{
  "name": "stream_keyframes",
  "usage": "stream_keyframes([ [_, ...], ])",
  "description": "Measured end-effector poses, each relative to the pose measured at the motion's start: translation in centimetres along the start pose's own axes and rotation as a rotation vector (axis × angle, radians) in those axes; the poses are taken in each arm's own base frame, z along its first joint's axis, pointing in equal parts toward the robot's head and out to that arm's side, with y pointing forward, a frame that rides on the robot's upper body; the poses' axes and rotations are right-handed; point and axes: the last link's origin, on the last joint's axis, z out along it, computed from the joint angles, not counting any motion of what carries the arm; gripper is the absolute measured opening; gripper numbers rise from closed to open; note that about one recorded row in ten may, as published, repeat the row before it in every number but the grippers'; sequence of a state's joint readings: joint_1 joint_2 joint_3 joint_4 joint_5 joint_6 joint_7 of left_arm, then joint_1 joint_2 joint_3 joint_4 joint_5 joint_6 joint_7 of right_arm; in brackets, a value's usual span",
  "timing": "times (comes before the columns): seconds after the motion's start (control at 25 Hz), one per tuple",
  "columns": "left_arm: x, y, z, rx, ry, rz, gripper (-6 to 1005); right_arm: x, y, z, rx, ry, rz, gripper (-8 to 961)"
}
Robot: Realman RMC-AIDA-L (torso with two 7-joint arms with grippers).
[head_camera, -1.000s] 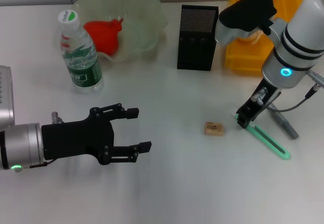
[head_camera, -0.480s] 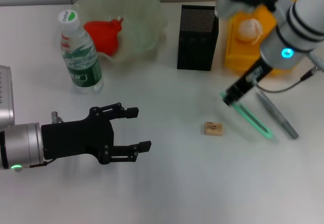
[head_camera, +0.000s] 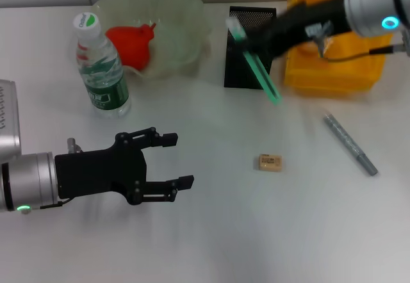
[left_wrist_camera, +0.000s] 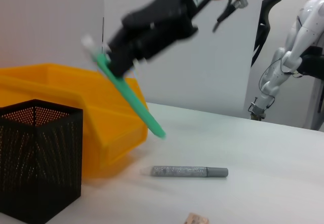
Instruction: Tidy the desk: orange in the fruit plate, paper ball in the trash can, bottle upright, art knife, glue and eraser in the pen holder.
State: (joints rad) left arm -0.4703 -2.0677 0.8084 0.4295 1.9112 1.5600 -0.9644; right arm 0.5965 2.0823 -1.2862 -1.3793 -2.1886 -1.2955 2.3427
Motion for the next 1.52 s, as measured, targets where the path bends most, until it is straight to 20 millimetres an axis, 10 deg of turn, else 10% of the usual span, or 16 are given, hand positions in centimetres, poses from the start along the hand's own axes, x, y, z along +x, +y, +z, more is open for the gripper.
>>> stream_keyframes([
  [0.6, -0.1, 0.1, 0.2, 0.004, 0.017, -0.017, 844, 0.6, -5.8, -0.8, 0.062, -0.507, 0.094, 166],
  [1.52, -0.2, 0.1, 0.0, 0.022, 0.024, -0.032, 844, 3.7, -7.5, 3.3, 0.153, -0.422, 0.106, 180],
])
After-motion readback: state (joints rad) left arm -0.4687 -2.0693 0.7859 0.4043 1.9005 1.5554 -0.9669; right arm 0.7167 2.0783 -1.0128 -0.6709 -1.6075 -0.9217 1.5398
